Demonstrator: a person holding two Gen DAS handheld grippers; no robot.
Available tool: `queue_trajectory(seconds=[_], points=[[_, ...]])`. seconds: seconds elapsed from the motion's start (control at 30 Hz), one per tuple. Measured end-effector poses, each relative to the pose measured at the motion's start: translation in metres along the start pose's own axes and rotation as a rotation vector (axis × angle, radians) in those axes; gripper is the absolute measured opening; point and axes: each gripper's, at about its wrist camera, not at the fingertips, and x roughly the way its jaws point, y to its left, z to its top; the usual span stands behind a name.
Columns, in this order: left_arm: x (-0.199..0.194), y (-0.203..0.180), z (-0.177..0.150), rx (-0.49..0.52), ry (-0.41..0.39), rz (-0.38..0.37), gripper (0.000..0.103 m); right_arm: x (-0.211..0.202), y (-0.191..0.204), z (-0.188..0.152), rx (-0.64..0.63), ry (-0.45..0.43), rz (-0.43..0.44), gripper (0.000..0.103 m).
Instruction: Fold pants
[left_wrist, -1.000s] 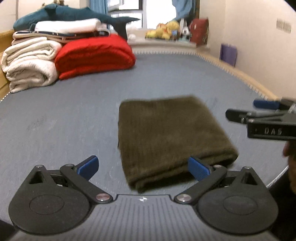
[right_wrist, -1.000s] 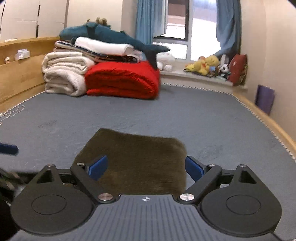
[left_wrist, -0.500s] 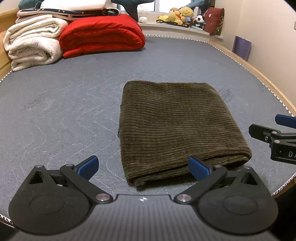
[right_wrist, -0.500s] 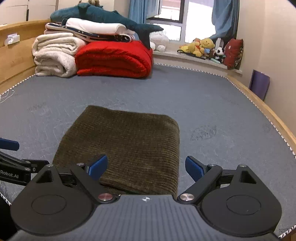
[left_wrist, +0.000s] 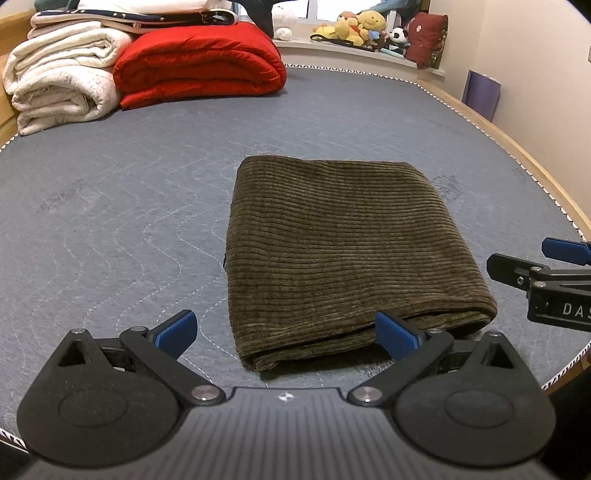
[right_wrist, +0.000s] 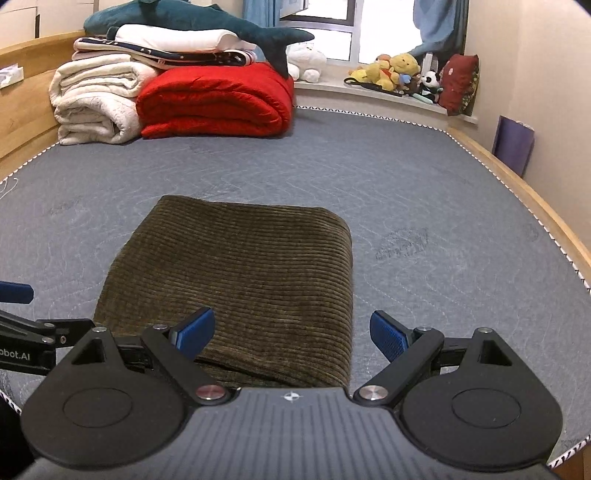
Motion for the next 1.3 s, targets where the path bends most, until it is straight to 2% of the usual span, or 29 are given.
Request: queue_trajectory(seconds=[1.3], points=[[0.001,0.005,0.001,-0.025,0.007,-0.029,0.103,0.005,0.015,0.003,-0.048,0.002,0.020,0.092]])
